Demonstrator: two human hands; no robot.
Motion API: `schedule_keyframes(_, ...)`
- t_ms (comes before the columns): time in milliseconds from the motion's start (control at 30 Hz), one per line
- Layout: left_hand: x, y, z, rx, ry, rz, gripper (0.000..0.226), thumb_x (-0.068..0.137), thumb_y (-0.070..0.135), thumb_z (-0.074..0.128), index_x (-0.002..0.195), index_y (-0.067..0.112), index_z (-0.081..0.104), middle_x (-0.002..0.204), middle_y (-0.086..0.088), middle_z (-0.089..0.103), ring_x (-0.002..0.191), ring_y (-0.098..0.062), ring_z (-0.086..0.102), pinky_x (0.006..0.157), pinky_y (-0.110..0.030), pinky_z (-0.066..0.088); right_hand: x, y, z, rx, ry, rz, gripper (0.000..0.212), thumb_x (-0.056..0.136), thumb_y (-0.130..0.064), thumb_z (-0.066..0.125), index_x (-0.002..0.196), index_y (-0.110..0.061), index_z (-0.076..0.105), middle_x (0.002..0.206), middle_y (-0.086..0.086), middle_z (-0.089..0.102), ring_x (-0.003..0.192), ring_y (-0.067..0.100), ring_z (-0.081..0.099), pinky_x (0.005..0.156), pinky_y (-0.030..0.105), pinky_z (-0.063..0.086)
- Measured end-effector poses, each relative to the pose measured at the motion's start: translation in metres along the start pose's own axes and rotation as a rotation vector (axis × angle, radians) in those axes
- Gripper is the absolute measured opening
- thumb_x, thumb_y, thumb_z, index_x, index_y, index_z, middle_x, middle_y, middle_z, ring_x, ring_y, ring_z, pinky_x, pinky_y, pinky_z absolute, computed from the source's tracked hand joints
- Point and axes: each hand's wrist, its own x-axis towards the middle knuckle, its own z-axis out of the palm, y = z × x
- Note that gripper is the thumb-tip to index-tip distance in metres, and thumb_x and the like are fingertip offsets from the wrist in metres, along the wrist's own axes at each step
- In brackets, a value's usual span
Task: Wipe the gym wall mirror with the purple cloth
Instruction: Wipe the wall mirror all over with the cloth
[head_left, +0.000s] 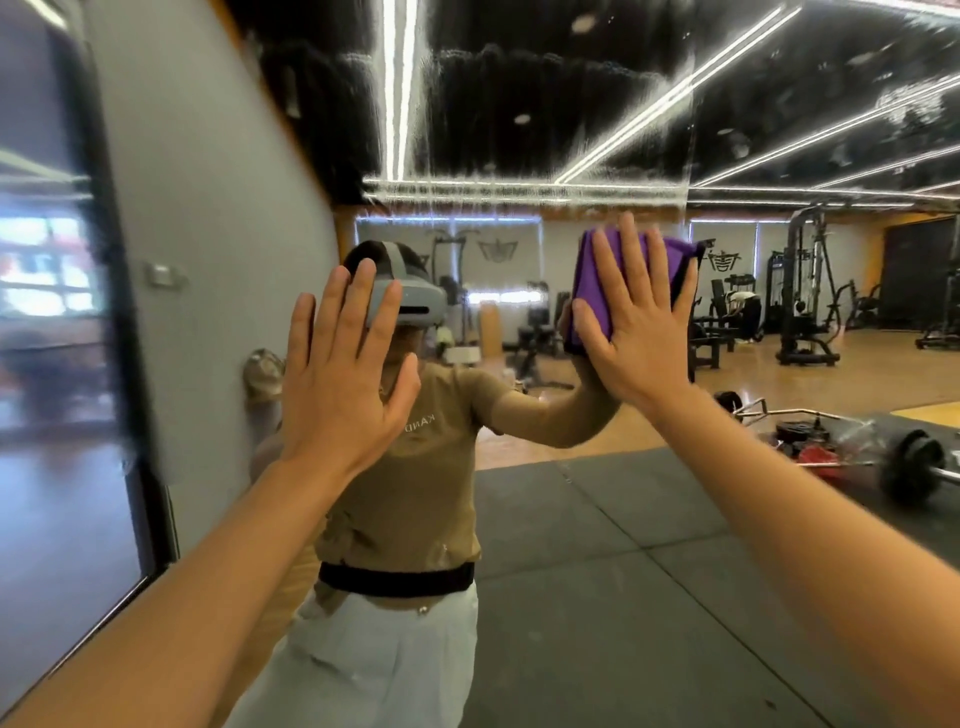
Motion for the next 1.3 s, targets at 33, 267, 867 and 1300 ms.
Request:
schedule_keyframes(33,0.000,0.000,0.001,0.002,0.010,0.000,0.068,0.100,0.040,0.036,0.161,0.014,0.020,0.168,-0.011,0.013,0.156,-0.027,0.006,0.126,-0.041,-0.004,-0.020,-0.001,0.006,0.003,0.010,0.003,0.069,0.101,-0.060,0.019,0.161,-0.027,0.011,0.169,0.002,0.007,0.156,0.025,0.003,0.120,0.046,-0.019)
schedule_keyframes(267,-0.001,-0.002,0.007,0.034,0.041,0.017,0.067,0.101,0.039,0.036,0.161,0.013,0.020,0.168,-0.013,0.013,0.155,-0.029,0.007,0.126,-0.042,-0.004,-0.209,0.004,0.041,-0.057,-0.103,-0.080,0.063,0.104,-0.058,0.024,0.159,-0.029,0.020,0.170,0.000,0.008,0.155,0.032,0.011,0.115,0.072,0.014)
schedule_keyframes(867,-0.001,-0.001,0.010,0.015,0.085,0.025,0.067,0.101,0.036,0.043,0.160,0.012,0.023,0.167,-0.014,0.017,0.154,-0.032,0.012,0.126,-0.044,-0.001,-0.096,-0.028,0.029,-0.033,0.022,-0.046,0.065,0.104,-0.056,0.023,0.161,-0.026,0.016,0.167,0.008,0.017,0.154,0.034,0.013,0.119,0.067,0.007)
schedule_keyframes(1300,-0.001,0.000,0.010,0.028,0.087,0.027,0.065,0.101,0.037,0.041,0.159,0.010,0.026,0.166,-0.017,0.020,0.153,-0.034,0.015,0.126,-0.047,0.004,-0.052,-0.042,0.016,-0.038,-0.052,-0.044,0.065,0.104,-0.058,0.018,0.161,-0.026,0.014,0.168,0.009,0.015,0.154,0.032,0.011,0.119,0.064,0.003)
